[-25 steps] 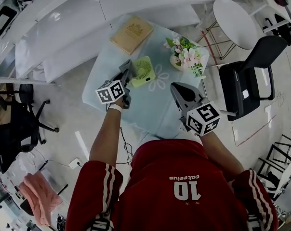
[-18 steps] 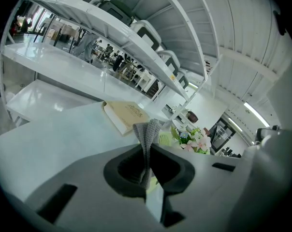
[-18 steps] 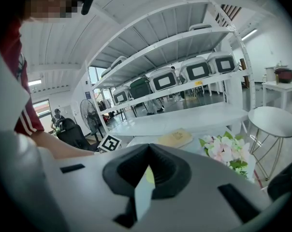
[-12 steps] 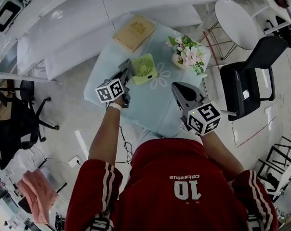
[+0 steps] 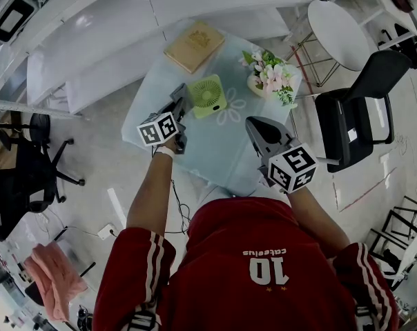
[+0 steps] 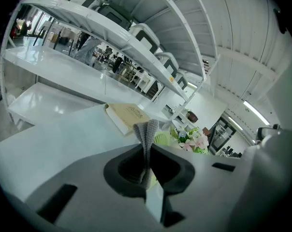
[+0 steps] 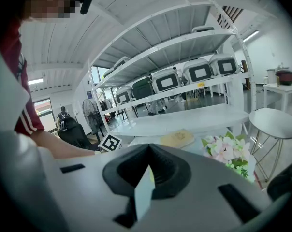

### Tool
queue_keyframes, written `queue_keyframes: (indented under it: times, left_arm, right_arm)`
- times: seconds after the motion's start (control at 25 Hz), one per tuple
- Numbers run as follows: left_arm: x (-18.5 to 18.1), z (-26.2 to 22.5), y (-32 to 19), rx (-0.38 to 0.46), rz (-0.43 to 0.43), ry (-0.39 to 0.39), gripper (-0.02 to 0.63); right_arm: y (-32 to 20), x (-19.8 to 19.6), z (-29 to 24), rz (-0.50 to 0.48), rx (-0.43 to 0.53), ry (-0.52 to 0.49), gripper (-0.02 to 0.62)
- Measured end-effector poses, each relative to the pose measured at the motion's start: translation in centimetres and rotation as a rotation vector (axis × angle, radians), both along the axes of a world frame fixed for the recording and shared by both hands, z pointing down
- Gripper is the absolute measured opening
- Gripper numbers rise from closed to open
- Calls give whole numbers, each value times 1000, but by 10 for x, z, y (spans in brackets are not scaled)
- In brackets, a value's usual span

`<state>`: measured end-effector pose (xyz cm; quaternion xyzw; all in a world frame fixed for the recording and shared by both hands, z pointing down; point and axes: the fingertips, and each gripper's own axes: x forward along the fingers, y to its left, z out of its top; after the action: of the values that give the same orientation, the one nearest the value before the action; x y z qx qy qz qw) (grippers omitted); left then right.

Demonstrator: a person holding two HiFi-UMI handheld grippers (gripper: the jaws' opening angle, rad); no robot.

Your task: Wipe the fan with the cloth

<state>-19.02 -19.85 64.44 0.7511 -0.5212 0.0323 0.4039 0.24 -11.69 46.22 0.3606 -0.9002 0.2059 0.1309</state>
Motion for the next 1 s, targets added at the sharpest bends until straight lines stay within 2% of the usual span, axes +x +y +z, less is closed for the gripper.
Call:
queue_keyframes:
  times: [0.72,1.0]
  left_arm:
    - [6,2,31,-11,7,2,26]
    - [19,-1,34,-8,12,17,26]
  right_arm:
    - [15,-1,-2,-9,6,-3,3]
    - [17,3,-2,-4,9,-2,2]
